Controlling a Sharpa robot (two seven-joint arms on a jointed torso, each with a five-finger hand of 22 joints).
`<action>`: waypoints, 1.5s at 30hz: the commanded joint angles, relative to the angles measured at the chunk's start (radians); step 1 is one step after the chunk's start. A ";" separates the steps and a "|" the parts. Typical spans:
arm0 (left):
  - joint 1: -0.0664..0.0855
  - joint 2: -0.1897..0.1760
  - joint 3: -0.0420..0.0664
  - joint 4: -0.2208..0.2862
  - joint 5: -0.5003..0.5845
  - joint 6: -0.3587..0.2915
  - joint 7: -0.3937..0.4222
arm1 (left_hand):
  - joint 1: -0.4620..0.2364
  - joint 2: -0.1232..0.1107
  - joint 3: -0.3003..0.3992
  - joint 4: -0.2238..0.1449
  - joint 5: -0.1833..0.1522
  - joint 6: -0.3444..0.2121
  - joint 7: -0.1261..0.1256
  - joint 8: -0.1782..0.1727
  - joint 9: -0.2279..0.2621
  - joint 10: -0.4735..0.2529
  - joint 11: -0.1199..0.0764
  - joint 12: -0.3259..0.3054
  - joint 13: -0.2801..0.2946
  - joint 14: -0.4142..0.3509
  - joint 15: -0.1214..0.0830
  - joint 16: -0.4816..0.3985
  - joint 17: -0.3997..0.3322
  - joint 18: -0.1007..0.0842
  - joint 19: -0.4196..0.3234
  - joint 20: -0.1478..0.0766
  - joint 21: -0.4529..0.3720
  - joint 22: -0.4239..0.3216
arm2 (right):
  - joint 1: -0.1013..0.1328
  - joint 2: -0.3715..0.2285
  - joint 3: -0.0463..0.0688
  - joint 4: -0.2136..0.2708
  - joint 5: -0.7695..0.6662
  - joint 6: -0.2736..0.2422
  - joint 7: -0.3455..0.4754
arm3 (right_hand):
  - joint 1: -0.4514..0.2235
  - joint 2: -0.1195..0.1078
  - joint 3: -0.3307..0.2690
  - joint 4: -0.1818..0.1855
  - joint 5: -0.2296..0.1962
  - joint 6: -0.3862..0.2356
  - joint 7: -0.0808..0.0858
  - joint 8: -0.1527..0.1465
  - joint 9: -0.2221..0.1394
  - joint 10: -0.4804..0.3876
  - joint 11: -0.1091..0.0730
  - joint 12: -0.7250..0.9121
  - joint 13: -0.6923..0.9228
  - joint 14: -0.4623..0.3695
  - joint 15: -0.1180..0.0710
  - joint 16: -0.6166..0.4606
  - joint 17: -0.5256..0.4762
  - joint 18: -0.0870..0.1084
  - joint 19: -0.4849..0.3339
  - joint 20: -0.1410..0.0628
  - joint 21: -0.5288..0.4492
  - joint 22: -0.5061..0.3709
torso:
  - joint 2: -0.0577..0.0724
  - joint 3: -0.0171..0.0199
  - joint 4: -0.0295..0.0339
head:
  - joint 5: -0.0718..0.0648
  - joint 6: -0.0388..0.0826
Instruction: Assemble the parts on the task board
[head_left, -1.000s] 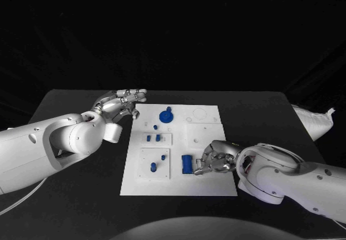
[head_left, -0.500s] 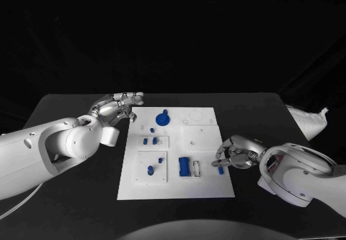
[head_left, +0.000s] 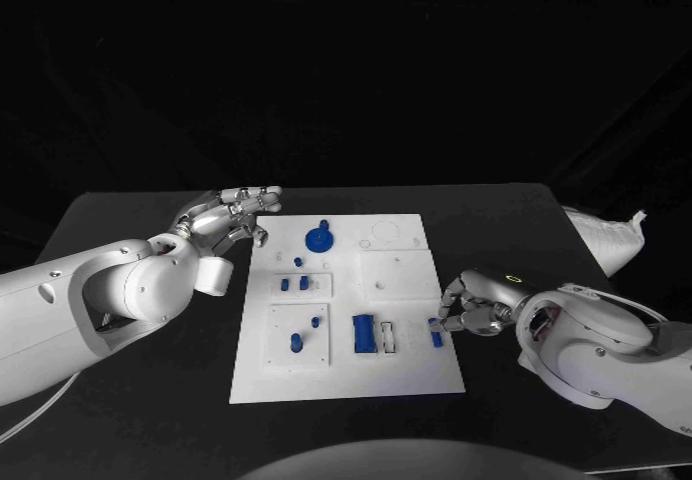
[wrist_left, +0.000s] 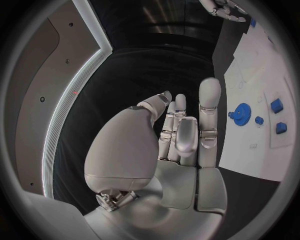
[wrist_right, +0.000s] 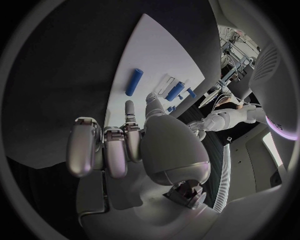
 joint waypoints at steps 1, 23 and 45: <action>0.000 0.002 0.000 0.000 -0.003 0.022 0.004 | -0.002 0.010 0.002 -0.006 0.004 -0.009 0.002 0.004 0.000 -0.008 -0.003 0.005 0.001 -0.004 0.005 0.002 -0.001 0.013 0.003 0.004 -0.003 -0.001 | -0.007 0.010 -0.001 -0.007 -0.083 0.064 -0.058 | -0.006 0.004 0.002 0.008 -0.007 0.010 0.001 -0.007 -0.001 0.036 -0.011 -0.002 -0.007 0.099 -0.006 0.006 0.229 -0.016 0.003 -0.006 0.005 0.000 | 0.000 -0.0005 -0.0002 | 0.001 -0.003; 0.000 0.000 0.000 0.001 -0.003 0.024 0.003 | -0.002 0.011 0.002 -0.006 0.004 -0.009 0.002 0.005 0.000 -0.008 -0.003 0.007 0.002 -0.004 0.005 0.002 -0.001 0.013 0.003 0.004 -0.003 -0.001 | -0.032 0.070 -0.002 -0.047 -0.131 0.112 -0.082 | 0.033 0.028 0.041 -0.001 -0.025 0.017 -0.004 -0.025 -0.010 0.038 -0.016 -0.002 -0.003 0.099 -0.011 0.006 0.230 -0.017 0.004 -0.011 0.005 0.002 | 0.000 -0.0010 -0.0003 | 0.003 -0.009; 0.000 -0.005 0.000 0.005 -0.005 0.027 -0.001 | -0.004 0.011 0.002 -0.005 0.004 -0.009 0.002 0.005 0.000 -0.009 -0.003 0.009 0.002 -0.004 0.005 0.002 -0.002 0.014 0.003 0.004 -0.005 -0.003 | -0.064 0.126 -0.002 -0.077 -0.275 0.256 -0.093 | 0.150 -0.012 0.238 -0.140 -0.033 0.047 -0.002 -0.069 -0.036 0.034 -0.017 -0.009 0.001 0.100 -0.012 0.009 0.236 -0.019 0.005 -0.014 0.010 0.014 | -0.001 -0.0018 -0.0007 | 0.006 -0.016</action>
